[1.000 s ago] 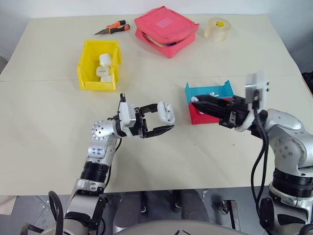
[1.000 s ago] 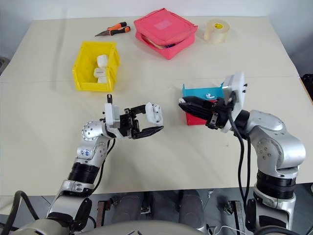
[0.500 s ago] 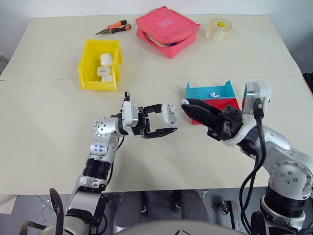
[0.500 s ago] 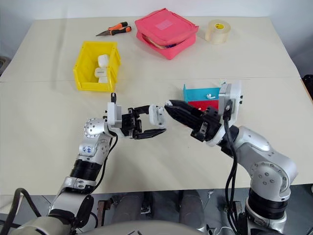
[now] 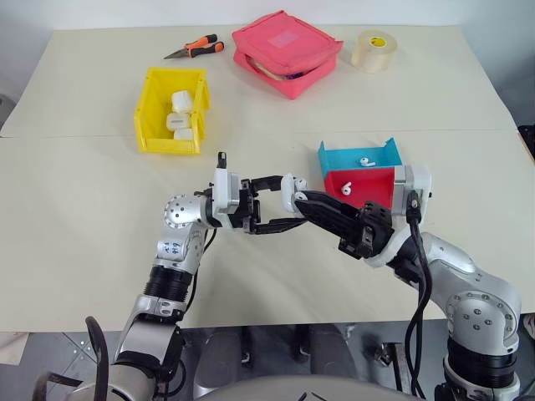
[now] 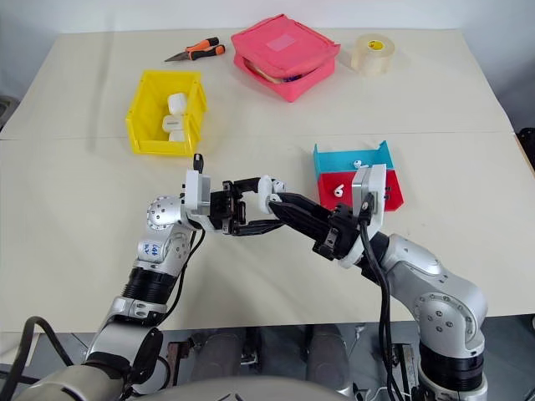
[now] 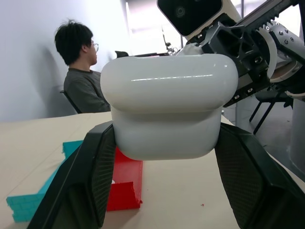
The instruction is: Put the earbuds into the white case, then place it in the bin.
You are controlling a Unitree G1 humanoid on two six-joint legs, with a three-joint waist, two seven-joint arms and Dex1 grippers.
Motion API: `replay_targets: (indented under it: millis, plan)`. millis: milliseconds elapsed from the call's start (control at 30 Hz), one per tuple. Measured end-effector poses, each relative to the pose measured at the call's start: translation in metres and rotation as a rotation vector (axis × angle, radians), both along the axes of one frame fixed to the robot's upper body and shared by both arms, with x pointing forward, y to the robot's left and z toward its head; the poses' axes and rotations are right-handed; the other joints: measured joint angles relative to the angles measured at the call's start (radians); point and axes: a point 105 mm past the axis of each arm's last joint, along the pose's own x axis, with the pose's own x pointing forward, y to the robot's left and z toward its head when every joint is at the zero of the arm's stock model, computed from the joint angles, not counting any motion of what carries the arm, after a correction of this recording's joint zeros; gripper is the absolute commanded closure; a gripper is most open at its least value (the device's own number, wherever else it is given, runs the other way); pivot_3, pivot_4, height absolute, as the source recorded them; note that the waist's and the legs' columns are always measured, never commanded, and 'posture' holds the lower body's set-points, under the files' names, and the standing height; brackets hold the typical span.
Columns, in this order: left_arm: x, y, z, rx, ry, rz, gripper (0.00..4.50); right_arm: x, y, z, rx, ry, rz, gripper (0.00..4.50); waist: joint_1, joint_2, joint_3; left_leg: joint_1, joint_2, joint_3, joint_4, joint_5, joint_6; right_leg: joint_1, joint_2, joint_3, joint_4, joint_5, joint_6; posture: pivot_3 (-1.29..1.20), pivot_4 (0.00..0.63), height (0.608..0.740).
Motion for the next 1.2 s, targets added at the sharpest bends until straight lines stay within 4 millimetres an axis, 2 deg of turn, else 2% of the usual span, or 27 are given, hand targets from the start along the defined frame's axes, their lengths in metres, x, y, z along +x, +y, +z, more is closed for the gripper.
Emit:
replay_targets:
  millis: [567, 1133, 1167, 1200]
  plan:
    - [-0.003, 0.004, -0.014, 0.042, 0.086, -0.015, 1.74, 0.007, -0.004, -0.018, -0.091, -0.07, 0.057, 4.03, 0.002, 0.0, 0.0, 0.0, 0.0, 0.0, 0.0, 0.0, 0.0, 0.0, 0.0, 0.0, 0.0, 0.0, 0.0, 0.0, 0.15, 0.74]
    - [-0.003, 0.006, -0.014, 0.046, 0.071, -0.006, 1.74, 0.011, -0.004, -0.016, -0.183, -0.126, 0.093, 4.03, 0.002, 0.0, 0.0, 0.0, 0.0, 0.0, 0.0, 0.0, 0.0, 0.0, 0.0, 0.0, 0.0, 0.0, 0.0, 0.0, 0.15, 0.74]
    - [-0.003, 0.006, -0.014, 0.046, 0.069, -0.006, 1.74, 0.012, -0.004, -0.016, -0.188, -0.13, 0.094, 3.31, 0.002, 0.0, 0.0, 0.0, 0.0, 0.0, 0.0, 0.0, 0.0, 0.0, 0.0, 0.0, 0.0, 0.0, 0.0, 0.0, 0.15, 0.74]
    - [-0.002, 0.007, -0.014, 0.044, 0.069, -0.002, 1.74, 0.013, -0.005, -0.015, -0.201, -0.137, 0.087, 3.31, 0.002, 0.0, 0.0, 0.0, 0.0, 0.0, 0.0, 0.0, 0.0, 0.0, 0.0, 0.0, 0.0, 0.0, 0.0, 0.0, 0.15, 0.74]
